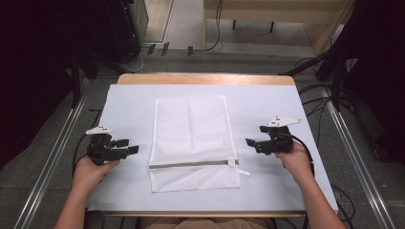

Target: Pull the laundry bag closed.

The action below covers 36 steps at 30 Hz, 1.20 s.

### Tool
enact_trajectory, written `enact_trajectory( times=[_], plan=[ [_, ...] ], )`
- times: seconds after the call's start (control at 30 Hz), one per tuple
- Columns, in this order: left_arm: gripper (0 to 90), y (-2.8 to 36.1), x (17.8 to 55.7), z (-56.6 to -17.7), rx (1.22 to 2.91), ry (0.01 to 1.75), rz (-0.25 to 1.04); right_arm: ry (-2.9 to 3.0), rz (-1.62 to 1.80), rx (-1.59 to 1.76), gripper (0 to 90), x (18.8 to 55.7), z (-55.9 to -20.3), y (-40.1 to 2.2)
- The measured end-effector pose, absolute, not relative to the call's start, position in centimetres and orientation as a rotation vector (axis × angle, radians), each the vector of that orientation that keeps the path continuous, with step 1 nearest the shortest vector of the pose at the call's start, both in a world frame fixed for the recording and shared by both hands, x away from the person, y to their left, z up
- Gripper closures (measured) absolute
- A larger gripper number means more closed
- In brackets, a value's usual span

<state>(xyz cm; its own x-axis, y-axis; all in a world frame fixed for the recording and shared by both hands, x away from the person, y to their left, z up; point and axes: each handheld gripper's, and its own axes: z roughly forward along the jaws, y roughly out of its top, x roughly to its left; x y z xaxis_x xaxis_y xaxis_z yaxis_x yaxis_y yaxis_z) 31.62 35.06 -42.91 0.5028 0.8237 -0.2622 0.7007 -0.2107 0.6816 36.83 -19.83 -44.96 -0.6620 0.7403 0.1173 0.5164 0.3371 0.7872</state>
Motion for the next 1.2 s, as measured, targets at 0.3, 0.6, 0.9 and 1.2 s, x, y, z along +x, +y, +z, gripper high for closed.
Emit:
enact_trajectory(
  times=[0.3,0.6,0.9,1.2],
  plan=[
    [34.7,35.13,31.71,-43.08,1.966,1.272,0.224,2.333,1.167,1.191,21.6,37.36,-45.44,-20.62],
    [34.5,35.14,31.78,-43.08,1.956,1.29,0.204,2.348,1.151,1.195,21.7,37.42,-45.61,-20.49],
    [33.7,34.99,31.83,-43.29,1.964,1.304,0.21,2.356,1.146,1.195,21.7,37.47,-45.68,-20.52],
    [31.9,34.81,31.91,-43.44,1.977,1.298,0.214,2.366,1.141,1.202,21.9,37.5,-45.78,-20.48]
  ],
)
